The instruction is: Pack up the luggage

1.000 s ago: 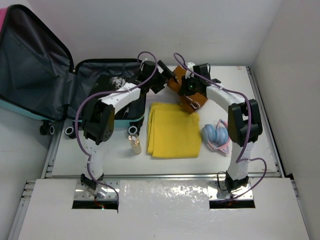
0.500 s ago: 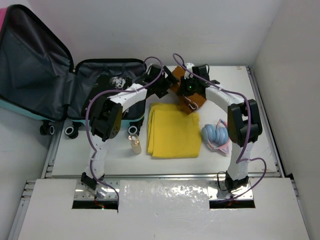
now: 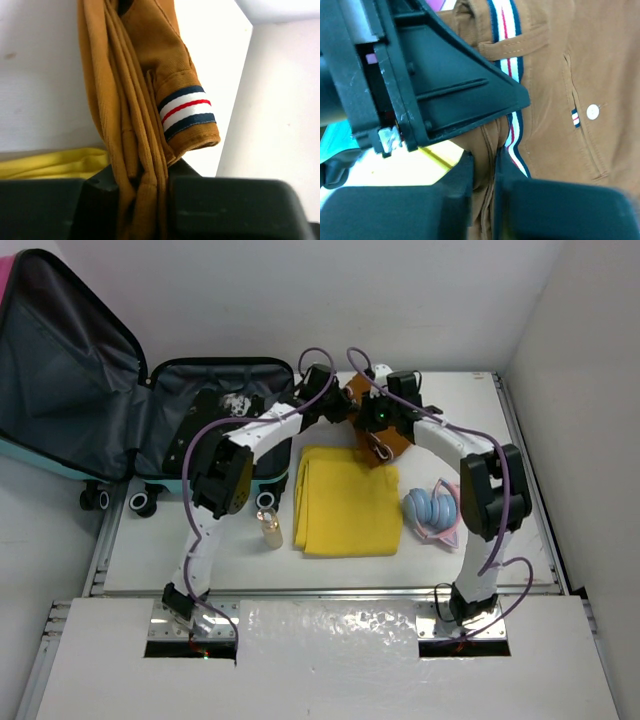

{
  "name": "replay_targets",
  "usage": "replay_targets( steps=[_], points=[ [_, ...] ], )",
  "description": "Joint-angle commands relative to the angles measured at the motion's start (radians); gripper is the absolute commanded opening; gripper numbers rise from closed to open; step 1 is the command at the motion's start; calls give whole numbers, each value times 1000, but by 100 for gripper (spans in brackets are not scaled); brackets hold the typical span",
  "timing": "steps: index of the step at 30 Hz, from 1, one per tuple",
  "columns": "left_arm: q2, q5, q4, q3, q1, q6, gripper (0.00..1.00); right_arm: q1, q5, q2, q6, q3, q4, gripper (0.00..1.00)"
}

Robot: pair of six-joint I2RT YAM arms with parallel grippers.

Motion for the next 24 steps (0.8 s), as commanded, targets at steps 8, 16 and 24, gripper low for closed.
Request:
replay_targets(
  steps=[8, 16, 24],
  points=[
    [45, 20, -6, 319, 26, 292, 0, -2, -3, -374, -28, -115, -61, 99],
    [-231, 41, 42, 119, 193, 410, 0, -17, 162, -678, -40, -339, -105, 99],
    [-553, 11, 39, -169, 406, 407, 0, -17, 147, -741, -35, -397, -98, 99]
  ],
)
